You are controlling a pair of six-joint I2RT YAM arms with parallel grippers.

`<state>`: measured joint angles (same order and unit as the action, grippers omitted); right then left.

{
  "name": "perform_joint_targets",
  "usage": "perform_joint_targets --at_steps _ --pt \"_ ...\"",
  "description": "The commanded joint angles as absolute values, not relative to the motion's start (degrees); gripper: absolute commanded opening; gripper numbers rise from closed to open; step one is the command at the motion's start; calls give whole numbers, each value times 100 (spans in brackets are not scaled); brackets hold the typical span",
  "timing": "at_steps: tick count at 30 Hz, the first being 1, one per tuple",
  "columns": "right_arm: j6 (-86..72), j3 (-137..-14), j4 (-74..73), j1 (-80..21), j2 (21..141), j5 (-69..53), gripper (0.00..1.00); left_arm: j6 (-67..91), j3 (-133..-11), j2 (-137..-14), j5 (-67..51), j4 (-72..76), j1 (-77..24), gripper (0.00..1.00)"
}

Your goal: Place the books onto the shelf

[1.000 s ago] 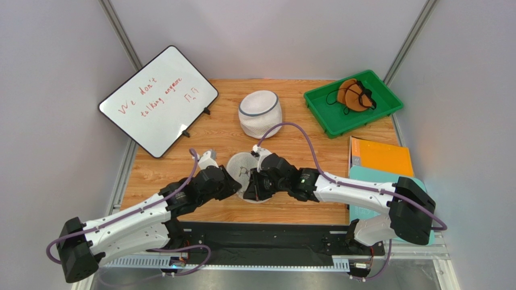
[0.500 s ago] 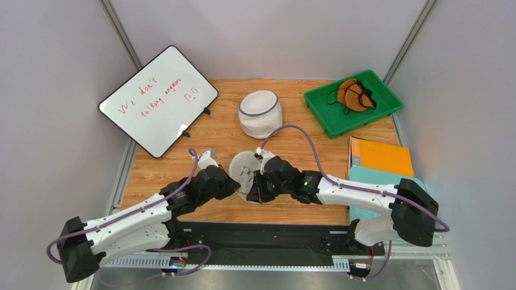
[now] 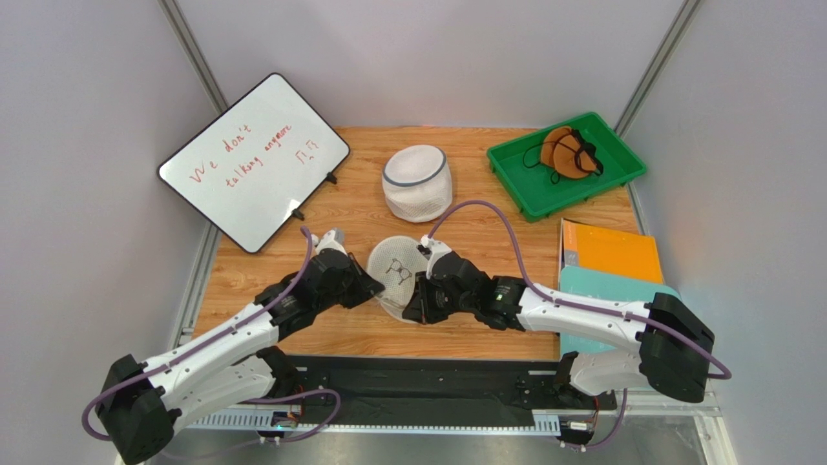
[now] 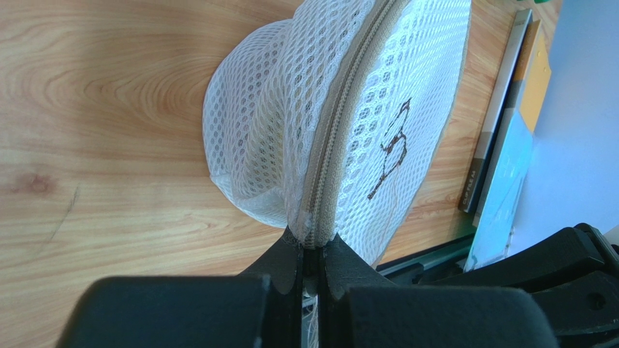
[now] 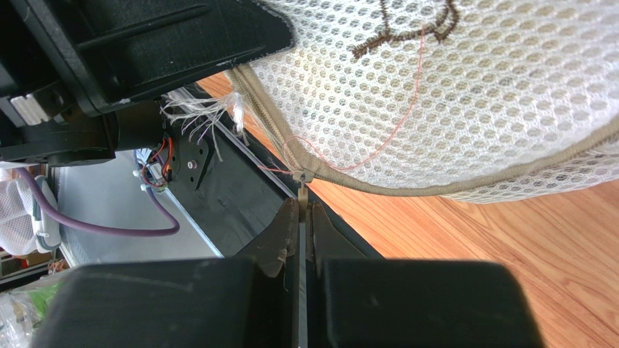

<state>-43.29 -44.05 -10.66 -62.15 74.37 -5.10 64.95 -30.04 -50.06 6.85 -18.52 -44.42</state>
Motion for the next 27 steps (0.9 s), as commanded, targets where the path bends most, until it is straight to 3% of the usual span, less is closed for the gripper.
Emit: perform_joint_targets --at_steps 1,2,4,5,8,10,21,27 --pt "-4324 -4421 -1318 -6223 7260 -527 0 5837 -3084 -5229 405 -1547 -4192 0" --pt "-4324 -4430 -1310 -6223 7268 -536 0 5784 -3128 -5290 352 -1529 -4192 1" --pt "-4324 -4473 -1266 -6223 7286 -554 0 5564 -3303 -5300 237 -1582 -4184 19" --pt "-4333 -4482 -1240 -6223 7295 -562 0 5494 -3357 -5274 237 -1756 -4192 46" --pt "-4386 -4544 -1021 -6223 7356 -624 0 5370 -3507 -5090 351 -2169 -4201 82" --pt "-4447 -4588 -888 -6231 7461 -729 0 5361 -3498 -4958 413 -2389 -4201 88" --pt "-4447 -5071 -668 -6372 7998 -826 0 6143 -3173 -4641 738 -2725 -4887 89" --pt "-4438 -5177 -633 -6442 8086 -861 0 6267 -3059 -4676 870 -2663 -4896 80"
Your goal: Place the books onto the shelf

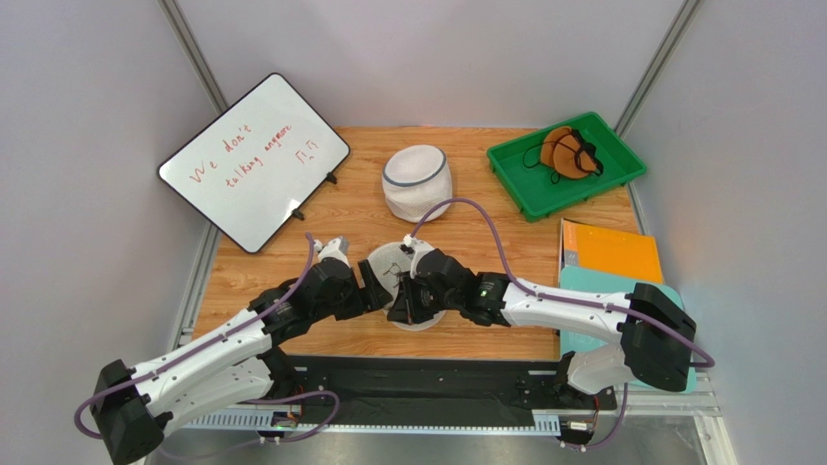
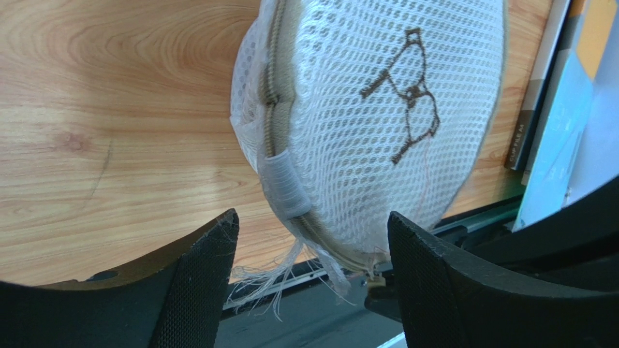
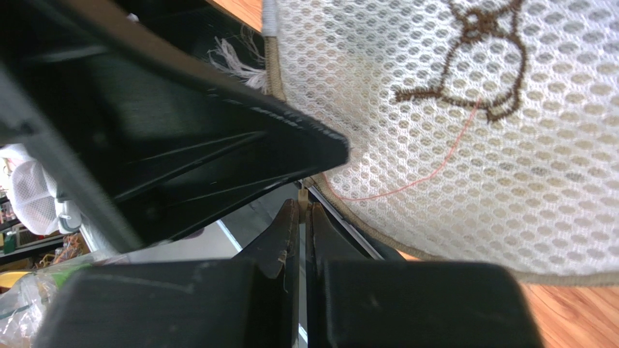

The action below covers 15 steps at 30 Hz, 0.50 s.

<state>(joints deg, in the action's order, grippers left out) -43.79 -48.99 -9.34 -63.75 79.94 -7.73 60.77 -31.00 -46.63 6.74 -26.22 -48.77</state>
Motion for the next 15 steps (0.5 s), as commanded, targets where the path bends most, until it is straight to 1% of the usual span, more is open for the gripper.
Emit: perform_joint_targets --at_steps 1,3,4,6,8,9,11,12,14,15 --pt "-4438 -5185 -624 -6442 8095 -879 0 6275 -3076 -4676 914 -2663 -4896 74" --pt "-4438 -5177 -633 -6451 8112 -879 0 6258 -3094 -4684 1063 -2672 -4896 67" --pt "-4438 -5159 -642 -6460 8112 -896 0 6258 -3129 -4711 1116 -2715 -4904 59" --pt "-4430 -5133 -668 -6460 8077 -879 0 6258 -3164 -4746 1230 -2733 -4904 51" --pt "-4430 -5080 -694 -6469 8051 -870 0 6249 -3208 -4834 1300 -2733 -4896 40" --pt "-4438 -5063 -694 -6469 8033 -870 0 6240 -3243 -4869 1318 -2733 -4904 38" --pt "-4439 -5001 -712 -6469 7998 -861 0 6223 -3278 -4992 1362 -2690 -4904 27" --pt "-4447 -4992 -703 -6469 7989 -861 0 6223 -3287 -5036 1362 -2663 -4904 19" --pt "-4447 -4948 -738 -6469 7963 -853 0 6214 -3313 -5159 1371 -2584 -4896 9" --pt "-4439 -4940 -756 -6460 7954 -826 0 6214 -3331 -5194 1380 -2575 -4896 0"
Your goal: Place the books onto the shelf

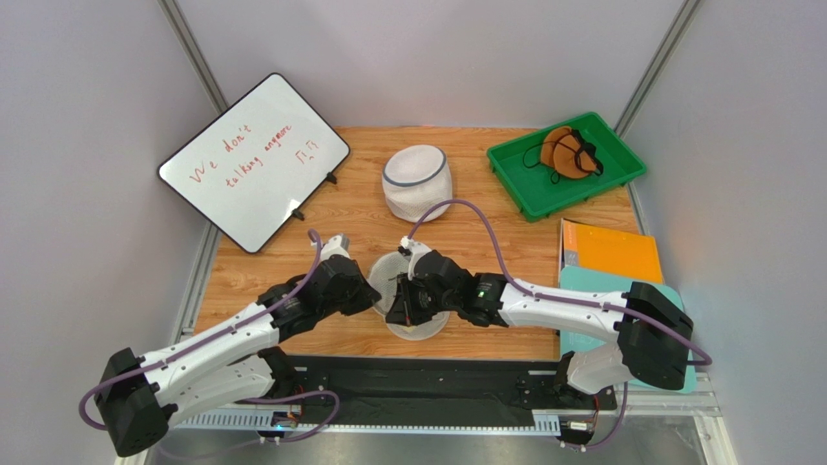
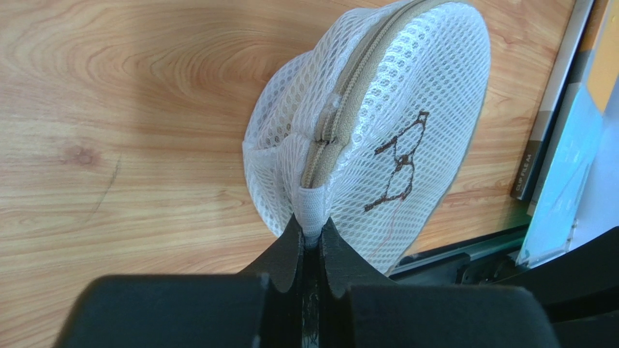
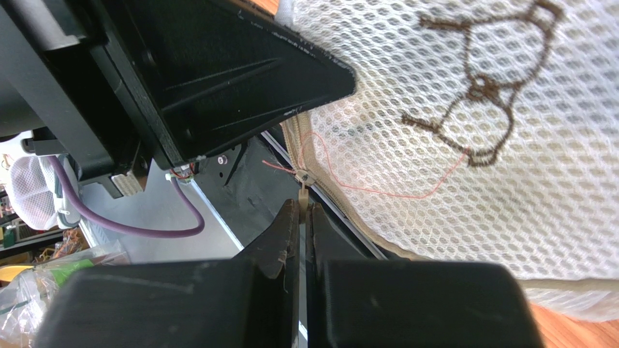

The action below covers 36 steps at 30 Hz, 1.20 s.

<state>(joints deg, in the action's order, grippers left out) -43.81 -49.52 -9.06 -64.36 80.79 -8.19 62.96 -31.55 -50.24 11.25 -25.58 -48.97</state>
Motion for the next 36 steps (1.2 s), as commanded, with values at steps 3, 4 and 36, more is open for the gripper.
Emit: perform_joint_targets --at_steps 3,4,36 --pt "-4438 -4852 -817 -6460 7875 -774 0 6179 -3383 -5282 1485 -2566 -4904 0" --pt "-4447 -4817 -835 -6477 7849 -756 0 6144 -3401 -5300 1520 -2593 -4904 0" --pt "-4570 -4385 -1046 -6469 7418 -571 0 4782 -3788 -5661 124 -1924 -3955 40"
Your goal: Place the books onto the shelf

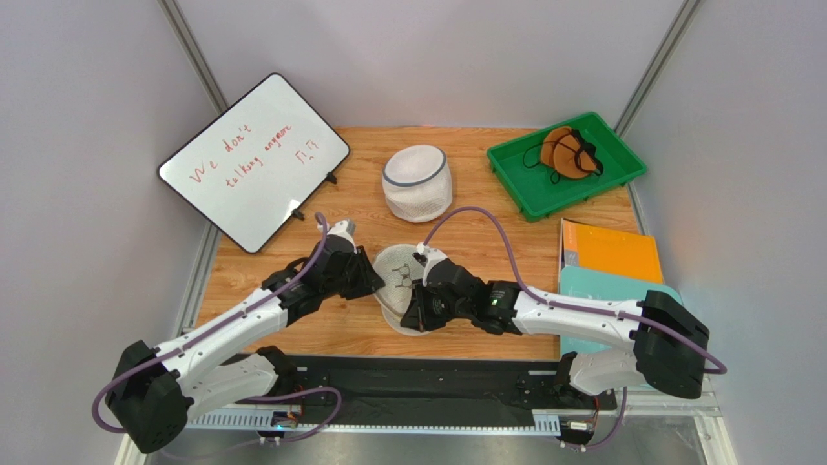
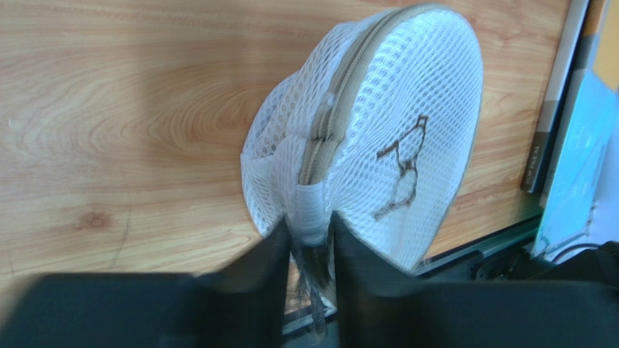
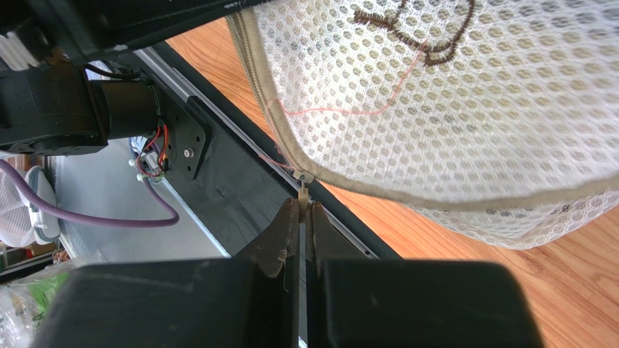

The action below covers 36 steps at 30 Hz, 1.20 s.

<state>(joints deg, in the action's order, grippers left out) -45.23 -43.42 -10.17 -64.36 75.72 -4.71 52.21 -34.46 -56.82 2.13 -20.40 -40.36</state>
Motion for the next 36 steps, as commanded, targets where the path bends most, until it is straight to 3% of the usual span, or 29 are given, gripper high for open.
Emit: perform_joint_targets --at_steps 1,2,5,12,21,25,28,31,36 --pt "-4579 -4394 -1002 -6469 7444 -580 0 4781 -3805 -5634 88 -1977 -3955 55" --pt "-4579 -4412 -985 -6460 7453 -589 0 4790 -3806 -5599 79 -2056 -3964 71" --pt "-4597 -4482 -862 -6469 7514 -650 0 4860 -3727 -5397 35 -2197 -3990 79" --pt "-4614 -4702 -642 -6504 7796 -808 0 5351 -3463 -5019 272 -2443 -4508 78" --pt "-4588 -5036 -545 -6618 8112 -923 0 5590 -3243 -5133 369 -2382 -4825 69" --pt "-4579 -5054 -562 -6627 8139 -932 0 5572 -3313 -5141 396 -2373 -4825 57" --pt "-4579 -5027 -580 -6627 8121 -914 0 5572 -3340 -5150 430 -2399 -4825 44" --pt "-4579 -5001 -606 -6627 8086 -896 0 5581 -3349 -5185 501 -2400 -4825 23" --pt "-4562 -4983 -650 -6618 8095 -861 0 5572 -3410 -5317 562 -2391 -4825 6"
